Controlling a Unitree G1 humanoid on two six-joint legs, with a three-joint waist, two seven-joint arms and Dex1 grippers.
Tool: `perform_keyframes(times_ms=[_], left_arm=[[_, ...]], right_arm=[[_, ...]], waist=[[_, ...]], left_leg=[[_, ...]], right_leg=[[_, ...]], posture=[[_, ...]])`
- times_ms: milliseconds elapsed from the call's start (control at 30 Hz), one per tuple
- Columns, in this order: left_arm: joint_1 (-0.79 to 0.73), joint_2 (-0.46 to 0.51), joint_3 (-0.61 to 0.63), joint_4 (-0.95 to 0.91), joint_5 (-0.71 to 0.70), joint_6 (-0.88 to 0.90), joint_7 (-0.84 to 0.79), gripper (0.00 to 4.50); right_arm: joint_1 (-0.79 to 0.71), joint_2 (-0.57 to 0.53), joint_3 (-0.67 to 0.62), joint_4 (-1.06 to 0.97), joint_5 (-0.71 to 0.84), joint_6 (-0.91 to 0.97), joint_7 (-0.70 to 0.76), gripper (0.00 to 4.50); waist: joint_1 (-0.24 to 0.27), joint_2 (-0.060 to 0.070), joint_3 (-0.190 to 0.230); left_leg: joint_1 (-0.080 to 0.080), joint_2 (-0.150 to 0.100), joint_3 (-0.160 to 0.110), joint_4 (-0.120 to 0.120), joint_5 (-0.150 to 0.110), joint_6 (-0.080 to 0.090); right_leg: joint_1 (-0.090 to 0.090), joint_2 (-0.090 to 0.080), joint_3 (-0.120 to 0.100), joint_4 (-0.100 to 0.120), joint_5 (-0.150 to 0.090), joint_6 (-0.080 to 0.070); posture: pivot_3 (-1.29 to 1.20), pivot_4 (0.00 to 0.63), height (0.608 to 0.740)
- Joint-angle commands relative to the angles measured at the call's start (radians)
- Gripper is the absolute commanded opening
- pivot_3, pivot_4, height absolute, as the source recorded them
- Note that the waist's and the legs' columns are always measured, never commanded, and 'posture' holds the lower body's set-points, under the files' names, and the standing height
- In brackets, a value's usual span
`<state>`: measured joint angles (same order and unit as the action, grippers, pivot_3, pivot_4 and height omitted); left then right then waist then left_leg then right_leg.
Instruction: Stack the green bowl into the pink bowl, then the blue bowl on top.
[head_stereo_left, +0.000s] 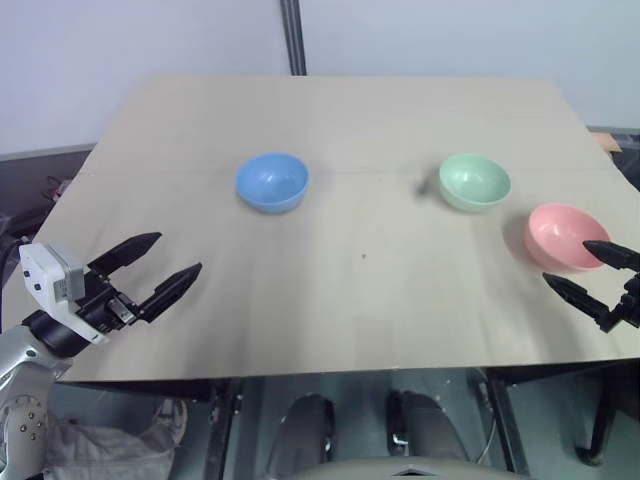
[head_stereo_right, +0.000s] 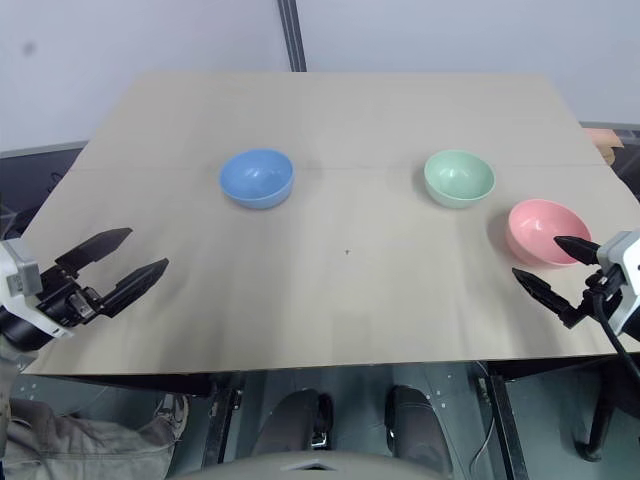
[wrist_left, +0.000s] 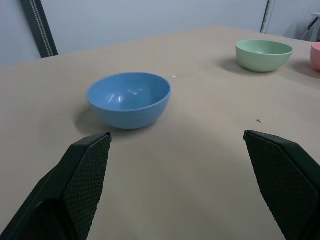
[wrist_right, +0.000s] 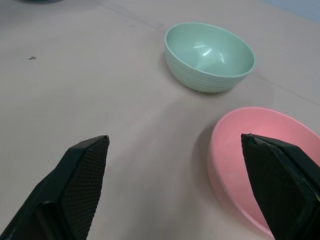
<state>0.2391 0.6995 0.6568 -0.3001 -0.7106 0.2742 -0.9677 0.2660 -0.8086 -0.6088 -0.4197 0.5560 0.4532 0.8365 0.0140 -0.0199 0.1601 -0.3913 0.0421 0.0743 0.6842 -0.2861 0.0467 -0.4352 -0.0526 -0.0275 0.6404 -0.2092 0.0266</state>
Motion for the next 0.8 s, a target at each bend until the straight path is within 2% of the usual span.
perform_keyframes(times_ms=[33, 300, 400, 567, 667, 733, 800], left_arm=[[0.000, -0.005, 0.012, -0.029, -0.016, -0.010, 0.010, 4.49], [0.003, -0.011, 0.008, -0.058, -0.041, 0.016, 0.024, 4.49], [-0.013, -0.013, -0.005, -0.062, -0.035, 0.015, 0.037, 4.49], [-0.071, -0.034, -0.063, -0.083, 0.032, 0.022, 0.164, 4.49], [-0.080, -0.028, -0.100, -0.107, 0.066, 0.039, 0.209, 4.49], [-0.091, -0.026, -0.112, -0.126, 0.010, 0.044, 0.162, 4.49], [-0.094, -0.015, -0.120, -0.160, -0.101, 0.055, 0.048, 4.49]], right_arm=[[-0.019, -0.012, -0.022, -0.017, 0.010, -0.007, -0.002, 4.42], [-0.064, -0.002, 0.029, 0.005, 0.012, -0.026, 0.035, 4.42], [-0.108, 0.025, 0.071, 0.005, -0.006, -0.048, 0.002, 4.42], [-0.231, 0.086, 0.225, -0.012, -0.109, -0.064, -0.125, 4.42], [-0.309, 0.048, 0.352, 0.027, -0.259, -0.096, -0.160, 4.42], [-0.377, 0.039, 0.410, 0.085, -0.374, -0.112, -0.234, 4.42], [-0.425, 0.046, 0.423, 0.132, -0.384, -0.073, -0.253, 4.42]], waist=[[0.000, 0.000, 0.000], [0.000, 0.000, 0.000], [0.000, 0.000, 0.000], [-0.001, 0.000, 0.000], [-0.005, 0.000, 0.000], [-0.003, 0.000, 0.000], [-0.001, 0.000, 0.000]], left_leg=[[0.000, 0.000, 0.000, 0.000, 0.000, 0.000], [0.000, 0.000, 0.000, 0.000, 0.000, 0.000], [-0.001, 0.000, 0.000, 0.000, 0.000, 0.000], [0.000, 0.000, 0.000, 0.001, 0.000, 0.000], [-0.001, -0.001, 0.000, 0.001, 0.000, 0.000], [-0.001, -0.001, 0.000, 0.001, 0.000, 0.000], [-0.002, -0.001, 0.001, 0.001, 0.000, 0.000]], right_leg=[[0.000, 0.000, 0.000, 0.000, 0.000, 0.000], [-0.001, 0.001, 0.000, 0.000, 0.000, 0.000], [-0.001, 0.001, 0.000, 0.000, 0.000, 0.000], [-0.001, 0.001, 0.000, 0.001, 0.000, 0.000], [-0.001, 0.002, 0.001, 0.002, 0.000, 0.000], [-0.002, 0.001, 0.001, 0.002, 0.001, -0.001], [-0.003, 0.001, 0.001, 0.001, 0.002, -0.003]], posture=[[0.00, 0.150, 0.740], [0.00, 0.150, 0.740], [0.00, 0.150, 0.740], [0.00, 0.150, 0.740], [0.00, 0.150, 0.740], [0.00, 0.150, 0.740], [0.00, 0.150, 0.740]])
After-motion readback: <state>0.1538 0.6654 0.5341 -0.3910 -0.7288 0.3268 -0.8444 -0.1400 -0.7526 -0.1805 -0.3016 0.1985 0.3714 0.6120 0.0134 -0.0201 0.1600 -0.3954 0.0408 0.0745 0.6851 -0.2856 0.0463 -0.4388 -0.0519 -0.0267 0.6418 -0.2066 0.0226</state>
